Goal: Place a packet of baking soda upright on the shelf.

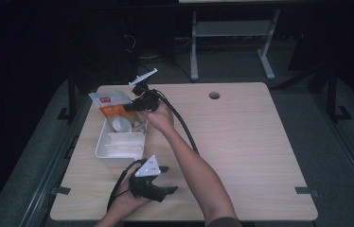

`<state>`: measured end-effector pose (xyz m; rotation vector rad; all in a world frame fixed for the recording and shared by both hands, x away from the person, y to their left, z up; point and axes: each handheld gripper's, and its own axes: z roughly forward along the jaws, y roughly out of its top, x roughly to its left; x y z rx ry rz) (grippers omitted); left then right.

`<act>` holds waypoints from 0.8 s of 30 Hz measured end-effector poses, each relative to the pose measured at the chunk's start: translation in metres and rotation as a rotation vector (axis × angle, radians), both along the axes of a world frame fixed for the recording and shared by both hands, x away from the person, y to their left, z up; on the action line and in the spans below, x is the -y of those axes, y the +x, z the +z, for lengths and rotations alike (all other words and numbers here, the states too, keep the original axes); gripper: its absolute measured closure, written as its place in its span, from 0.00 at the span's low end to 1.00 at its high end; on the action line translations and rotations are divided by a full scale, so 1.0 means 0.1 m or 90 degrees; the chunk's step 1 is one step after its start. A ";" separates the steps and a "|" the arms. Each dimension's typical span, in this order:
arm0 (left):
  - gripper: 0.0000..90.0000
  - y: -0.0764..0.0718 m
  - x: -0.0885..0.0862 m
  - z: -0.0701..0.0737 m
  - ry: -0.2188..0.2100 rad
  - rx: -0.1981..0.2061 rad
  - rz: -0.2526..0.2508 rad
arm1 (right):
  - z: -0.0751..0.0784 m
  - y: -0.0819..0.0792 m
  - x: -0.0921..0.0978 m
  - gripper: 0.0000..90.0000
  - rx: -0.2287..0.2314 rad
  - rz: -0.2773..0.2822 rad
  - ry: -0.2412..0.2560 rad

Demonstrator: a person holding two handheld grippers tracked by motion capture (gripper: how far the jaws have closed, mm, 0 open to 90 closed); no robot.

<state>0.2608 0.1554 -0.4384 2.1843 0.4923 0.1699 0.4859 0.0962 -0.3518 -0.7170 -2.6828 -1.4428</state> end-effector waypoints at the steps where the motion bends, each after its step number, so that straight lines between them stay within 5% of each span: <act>1: 0.27 0.00 0.00 0.00 0.001 0.001 -0.001 | -0.02 0.00 0.00 0.83 -0.002 -0.001 -0.020; 4: 0.27 0.00 0.01 0.00 0.002 0.001 0.000 | -0.11 -0.01 0.02 0.84 -0.020 0.015 -0.044; 12: 0.26 0.01 0.00 0.01 -0.002 -0.002 0.005 | -0.29 -0.08 -0.02 0.92 -0.006 0.033 -0.116; 24: 0.26 0.01 0.01 0.01 -0.002 -0.003 0.005 | -0.40 -0.12 -0.02 0.97 0.019 0.034 -0.149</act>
